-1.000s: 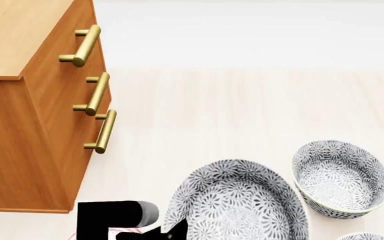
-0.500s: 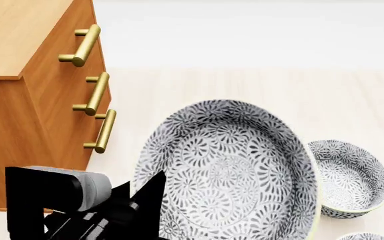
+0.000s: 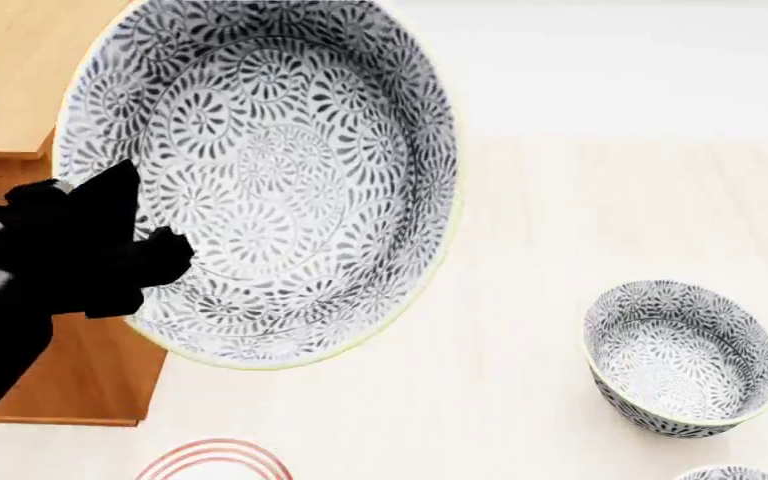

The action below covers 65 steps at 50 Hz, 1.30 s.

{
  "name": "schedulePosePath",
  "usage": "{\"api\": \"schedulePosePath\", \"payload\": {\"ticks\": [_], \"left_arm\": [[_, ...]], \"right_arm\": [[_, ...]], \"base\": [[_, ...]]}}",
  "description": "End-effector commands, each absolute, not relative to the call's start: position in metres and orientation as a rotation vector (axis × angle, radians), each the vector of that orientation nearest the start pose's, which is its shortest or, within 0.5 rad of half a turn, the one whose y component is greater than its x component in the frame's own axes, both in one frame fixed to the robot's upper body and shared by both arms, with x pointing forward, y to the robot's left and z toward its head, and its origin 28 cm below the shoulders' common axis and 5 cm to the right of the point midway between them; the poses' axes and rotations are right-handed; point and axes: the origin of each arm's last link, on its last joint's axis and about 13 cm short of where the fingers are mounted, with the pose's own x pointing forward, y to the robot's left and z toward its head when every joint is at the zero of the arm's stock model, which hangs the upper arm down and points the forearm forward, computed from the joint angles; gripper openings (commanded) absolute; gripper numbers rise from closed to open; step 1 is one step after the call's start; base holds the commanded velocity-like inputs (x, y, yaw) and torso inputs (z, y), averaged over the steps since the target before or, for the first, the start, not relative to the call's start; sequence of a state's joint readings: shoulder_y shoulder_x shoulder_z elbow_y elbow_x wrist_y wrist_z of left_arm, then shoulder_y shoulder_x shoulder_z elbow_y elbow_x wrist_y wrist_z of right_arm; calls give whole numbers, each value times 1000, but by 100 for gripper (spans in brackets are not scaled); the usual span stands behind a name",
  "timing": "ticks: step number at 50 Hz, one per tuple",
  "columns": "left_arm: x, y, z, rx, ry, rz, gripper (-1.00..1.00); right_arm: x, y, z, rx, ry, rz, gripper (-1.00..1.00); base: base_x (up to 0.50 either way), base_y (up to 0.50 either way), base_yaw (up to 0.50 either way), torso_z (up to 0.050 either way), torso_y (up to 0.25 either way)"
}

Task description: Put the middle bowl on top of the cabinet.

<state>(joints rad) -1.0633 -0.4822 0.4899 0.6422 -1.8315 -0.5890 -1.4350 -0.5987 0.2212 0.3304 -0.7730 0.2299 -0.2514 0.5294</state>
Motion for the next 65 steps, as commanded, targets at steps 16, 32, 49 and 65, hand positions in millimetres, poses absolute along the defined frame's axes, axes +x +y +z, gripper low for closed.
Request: {"api": "schedulePosePath", "payload": {"ticks": [16, 32, 49, 65], "left_arm": [[241, 178, 384, -550, 334, -37, -100], [239, 181, 437, -582, 273, -39, -100], [293, 197, 471, -687, 370, 245, -100], [342, 231, 444, -742, 437, 416, -100]], "right_arm": [[85, -166, 127, -68, -504, -592, 100], [89, -166, 125, -69, -497, -587, 100], [91, -167, 126, -69, -499, -585, 100], [90, -166, 128, -66, -510, -590, 100]], "base": [[0, 0, 0, 0, 0], [0, 0, 0, 0, 0], [0, 0, 0, 0, 0], [0, 0, 0, 0, 1]]}}
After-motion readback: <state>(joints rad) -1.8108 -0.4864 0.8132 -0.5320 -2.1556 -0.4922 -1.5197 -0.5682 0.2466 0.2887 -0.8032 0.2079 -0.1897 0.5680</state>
